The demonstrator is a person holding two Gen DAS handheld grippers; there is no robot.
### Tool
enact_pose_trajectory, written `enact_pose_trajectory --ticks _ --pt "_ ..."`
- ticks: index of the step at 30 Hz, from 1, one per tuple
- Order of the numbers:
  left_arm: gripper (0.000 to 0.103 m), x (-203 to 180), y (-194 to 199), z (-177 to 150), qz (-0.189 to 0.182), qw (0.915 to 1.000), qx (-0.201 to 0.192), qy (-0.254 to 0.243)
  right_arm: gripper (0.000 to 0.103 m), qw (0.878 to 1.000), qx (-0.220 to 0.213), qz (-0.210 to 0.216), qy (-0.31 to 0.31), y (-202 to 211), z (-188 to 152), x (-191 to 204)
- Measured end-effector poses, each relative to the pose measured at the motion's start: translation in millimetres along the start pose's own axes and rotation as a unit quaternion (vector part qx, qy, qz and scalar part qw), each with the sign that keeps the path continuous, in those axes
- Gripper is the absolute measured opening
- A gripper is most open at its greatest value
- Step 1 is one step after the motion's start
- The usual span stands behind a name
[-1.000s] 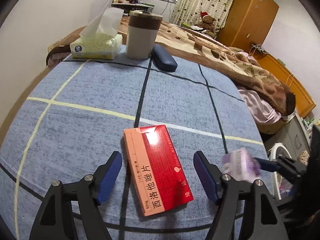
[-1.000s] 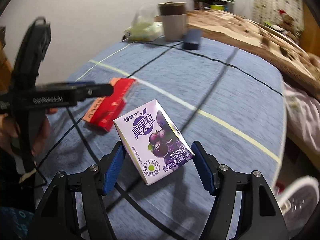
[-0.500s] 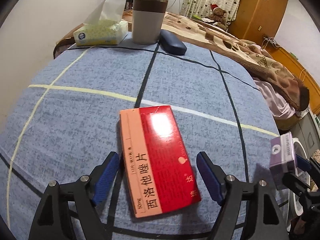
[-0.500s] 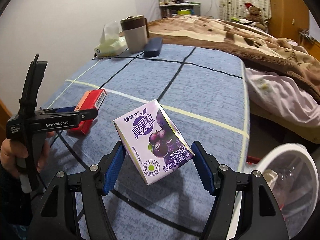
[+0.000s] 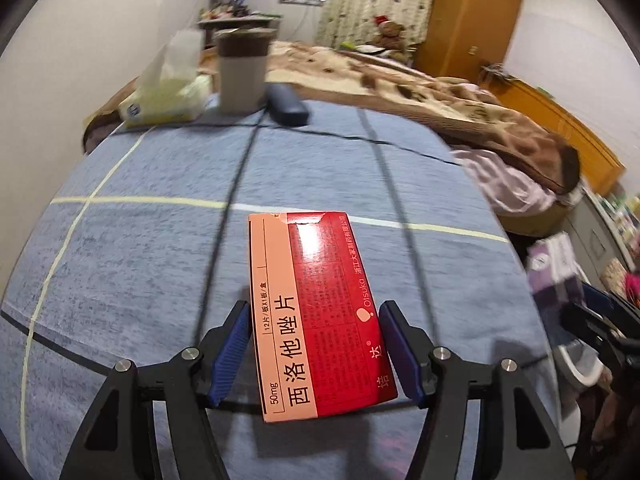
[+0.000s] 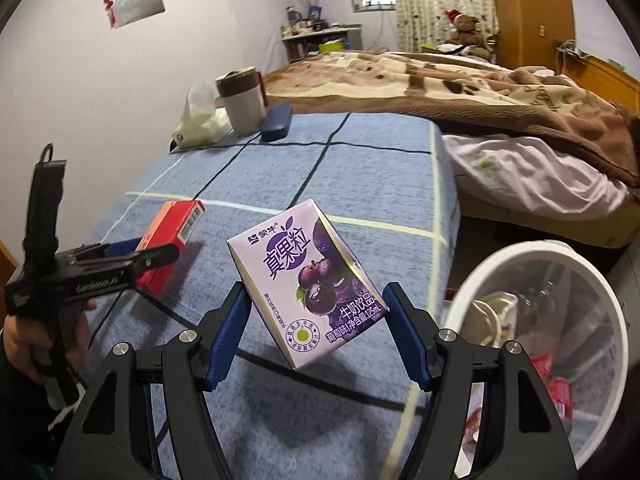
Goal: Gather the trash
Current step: 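Carry the medicine box with left gripper while right carries the carton over the bin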
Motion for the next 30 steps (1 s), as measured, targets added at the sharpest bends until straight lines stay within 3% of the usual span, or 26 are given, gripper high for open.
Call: enact_pose_trajectory --ticks 15,30 --pt "0.065 -100.3 31.2 -3.6 -0.076 0.9942 -0.018 -0.073 0.069 0.996 -0.032 -0.052 -0.058 40.4 -10.3 -46.6" --pt "0.065 -201.9 23.5 -10.3 -0.152 0.9781 0.000 -0.142 0.069 0.989 -0.044 -0.098 -0.100 62.8 -23.3 -97.8"
Point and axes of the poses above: each gripper's, at about its wrist camera, not at the fingertips, and y roughly against the way its jaws point, x to its left, z to its top, the point moved 10 cm from there along -y, roughly the way its jaws point, and after that the axes turned 2 degrees about -x, right-handed, at the moved point
